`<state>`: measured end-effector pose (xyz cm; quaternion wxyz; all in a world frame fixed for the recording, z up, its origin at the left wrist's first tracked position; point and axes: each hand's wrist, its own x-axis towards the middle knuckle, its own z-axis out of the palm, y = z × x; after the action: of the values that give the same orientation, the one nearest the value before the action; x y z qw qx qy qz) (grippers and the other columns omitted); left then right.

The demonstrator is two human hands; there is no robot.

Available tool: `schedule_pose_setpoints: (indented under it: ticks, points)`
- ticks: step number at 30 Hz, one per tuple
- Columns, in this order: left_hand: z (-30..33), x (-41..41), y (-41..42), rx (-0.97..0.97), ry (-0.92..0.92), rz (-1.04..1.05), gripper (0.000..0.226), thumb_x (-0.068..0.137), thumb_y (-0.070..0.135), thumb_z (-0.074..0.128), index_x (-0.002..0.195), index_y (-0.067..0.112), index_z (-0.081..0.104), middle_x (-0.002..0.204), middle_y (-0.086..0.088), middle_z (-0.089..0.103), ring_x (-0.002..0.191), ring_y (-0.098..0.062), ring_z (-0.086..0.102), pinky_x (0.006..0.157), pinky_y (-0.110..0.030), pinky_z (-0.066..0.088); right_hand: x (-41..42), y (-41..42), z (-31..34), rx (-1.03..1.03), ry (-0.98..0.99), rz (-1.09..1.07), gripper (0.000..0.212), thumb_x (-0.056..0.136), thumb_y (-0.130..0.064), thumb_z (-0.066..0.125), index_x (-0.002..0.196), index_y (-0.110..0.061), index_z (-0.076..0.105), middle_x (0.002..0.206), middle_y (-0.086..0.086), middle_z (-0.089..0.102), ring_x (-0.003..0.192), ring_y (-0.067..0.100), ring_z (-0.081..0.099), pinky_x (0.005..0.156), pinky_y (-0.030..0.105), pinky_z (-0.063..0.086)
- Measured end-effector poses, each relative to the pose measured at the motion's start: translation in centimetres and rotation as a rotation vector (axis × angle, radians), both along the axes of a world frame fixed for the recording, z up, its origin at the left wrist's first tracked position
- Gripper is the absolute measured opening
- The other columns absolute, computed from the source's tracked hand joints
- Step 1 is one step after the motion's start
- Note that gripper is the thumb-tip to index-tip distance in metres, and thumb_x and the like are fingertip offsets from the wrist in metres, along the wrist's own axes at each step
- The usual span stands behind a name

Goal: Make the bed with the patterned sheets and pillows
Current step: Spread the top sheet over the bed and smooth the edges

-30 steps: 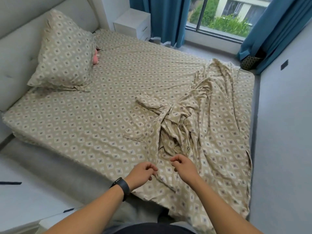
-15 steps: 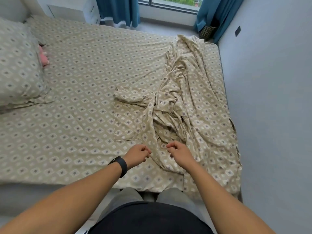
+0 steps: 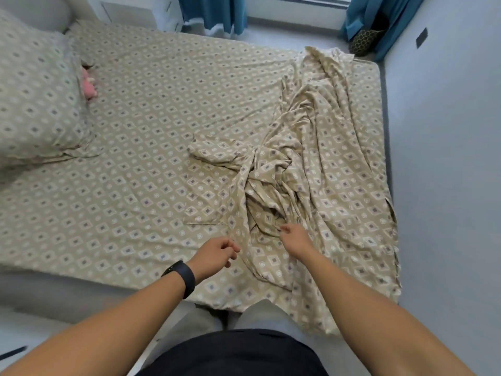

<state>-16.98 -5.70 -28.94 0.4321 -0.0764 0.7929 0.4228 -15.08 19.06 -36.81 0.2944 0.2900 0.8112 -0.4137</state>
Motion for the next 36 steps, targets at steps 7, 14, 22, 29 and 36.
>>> schedule_pose_setpoints:
  ticks: [7,14,22,29,36]
  points:
    - [-2.7,-2.4,8.0,-0.041,-0.053,0.052,0.022,0.101,0.009,0.045,0.103,0.008,0.067,0.096,-0.003,0.067,0.075,-0.015,0.06,0.072,-0.027,0.051,-7.9,3.9,-7.6,0.253,-0.121,0.521,0.051,0.1,-0.031,0.036,0.148,-0.016,0.049,0.157,0.014,0.036,0.147,0.032,0.027,0.119,0.045,0.023]
    - [-4.8,-2.1,9.2,-0.063,-0.114,0.126,0.023,0.101,0.009,0.045,0.107,0.008,0.067,0.098,-0.005,0.068,0.077,-0.016,0.06,0.056,-0.012,0.046,-12.6,5.0,-12.6,0.352,-0.225,0.735,0.048,0.103,-0.042,0.037,0.145,-0.021,0.048,0.164,0.016,0.01,0.147,0.045,0.005,0.116,0.056,0.023]
    - [-7.0,1.5,6.6,-0.168,-0.181,0.254,0.021,0.098,0.003,0.047,0.105,0.003,0.068,0.093,-0.005,0.068,0.072,-0.015,0.06,0.051,-0.011,0.043,-14.2,4.1,-13.8,0.238,-0.301,0.74,0.04,0.102,-0.014,0.04,0.137,-0.007,0.059,0.136,0.015,0.059,0.114,0.033,0.059,0.088,0.037,0.048]
    - [-5.5,1.5,7.1,-0.123,-0.149,0.227,0.019,0.098,0.009,0.048,0.099,0.012,0.067,0.093,-0.005,0.069,0.071,-0.017,0.06,0.056,-0.018,0.044,-7.9,1.8,-5.6,-0.363,-0.206,0.223,0.022,0.1,-0.013,0.057,0.101,0.0,0.075,0.101,0.004,0.073,0.08,0.009,0.064,0.073,0.023,0.048]
    - [-3.0,2.4,7.7,0.01,0.06,0.152,0.046,0.094,0.006,0.059,0.136,0.017,0.044,0.103,-0.001,0.051,0.095,-0.021,0.064,0.069,-0.026,0.048,0.5,0.9,3.0,-0.516,-0.017,-0.13,0.036,0.106,-0.016,0.042,0.075,-0.016,0.061,0.051,-0.009,0.044,0.052,0.009,0.036,0.051,0.023,0.03]
